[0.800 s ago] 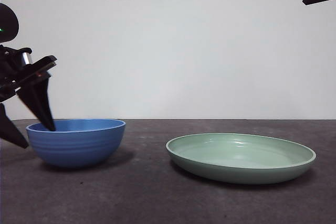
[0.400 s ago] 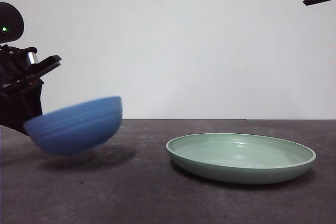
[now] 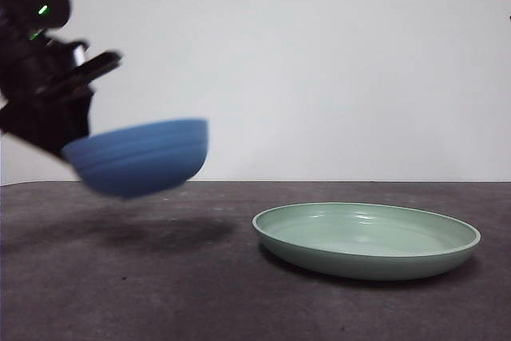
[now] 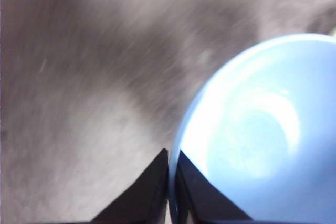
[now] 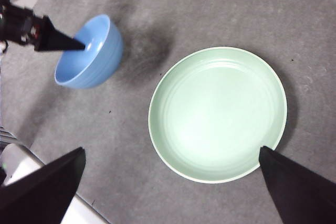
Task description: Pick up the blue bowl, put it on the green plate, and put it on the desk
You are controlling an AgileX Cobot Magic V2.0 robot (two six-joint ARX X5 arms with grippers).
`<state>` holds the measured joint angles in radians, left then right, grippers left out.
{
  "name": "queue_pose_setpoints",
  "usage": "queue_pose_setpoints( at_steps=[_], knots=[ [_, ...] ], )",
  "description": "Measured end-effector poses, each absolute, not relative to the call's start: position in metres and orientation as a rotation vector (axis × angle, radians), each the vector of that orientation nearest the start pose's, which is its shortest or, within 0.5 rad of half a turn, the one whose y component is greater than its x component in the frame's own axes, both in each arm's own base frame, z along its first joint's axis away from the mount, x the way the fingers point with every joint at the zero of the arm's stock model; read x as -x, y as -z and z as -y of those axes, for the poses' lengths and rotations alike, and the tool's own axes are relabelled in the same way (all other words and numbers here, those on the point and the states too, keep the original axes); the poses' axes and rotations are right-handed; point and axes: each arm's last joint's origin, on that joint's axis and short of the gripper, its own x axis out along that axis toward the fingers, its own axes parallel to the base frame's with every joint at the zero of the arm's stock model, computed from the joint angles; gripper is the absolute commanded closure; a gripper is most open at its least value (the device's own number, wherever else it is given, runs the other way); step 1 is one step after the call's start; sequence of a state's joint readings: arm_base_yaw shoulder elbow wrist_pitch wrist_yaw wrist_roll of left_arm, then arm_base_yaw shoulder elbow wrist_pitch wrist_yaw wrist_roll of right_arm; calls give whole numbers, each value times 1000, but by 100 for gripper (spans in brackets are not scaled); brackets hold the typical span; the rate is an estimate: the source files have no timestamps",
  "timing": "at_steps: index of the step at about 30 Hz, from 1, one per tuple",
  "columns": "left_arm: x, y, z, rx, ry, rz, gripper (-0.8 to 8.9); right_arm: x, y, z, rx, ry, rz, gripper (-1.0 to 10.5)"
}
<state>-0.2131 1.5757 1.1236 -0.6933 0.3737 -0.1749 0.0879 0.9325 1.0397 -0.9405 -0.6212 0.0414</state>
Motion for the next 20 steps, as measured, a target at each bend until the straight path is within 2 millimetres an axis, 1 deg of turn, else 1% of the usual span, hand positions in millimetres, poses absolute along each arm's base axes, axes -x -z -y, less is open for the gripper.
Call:
queue_pose_setpoints(
  at_steps=[4, 6, 8, 10, 13, 20],
  knots=[
    [-301, -260, 101, 189, 490, -1148, 804, -148, -336, -29, -223, -613, -830, 315],
    [-301, -277, 117, 160, 537, -1106, 804, -141, -337, -27, -190, -571, -827, 315],
    [-302, -290, 131, 128, 563, -1073, 804, -133, -339, -25, -157, -530, -819, 315],
    [-303, -296, 146, 91, 572, -1064, 804, -124, -342, -24, -137, -513, -799, 315],
    [-308, -296, 171, 49, 609, -1080, 804, -111, -346, -22, -118, -513, -753, 315],
    [-321, -268, 234, -35, 702, -1165, 804, -85, -352, -20, -103, -518, -688, 315]
  ],
)
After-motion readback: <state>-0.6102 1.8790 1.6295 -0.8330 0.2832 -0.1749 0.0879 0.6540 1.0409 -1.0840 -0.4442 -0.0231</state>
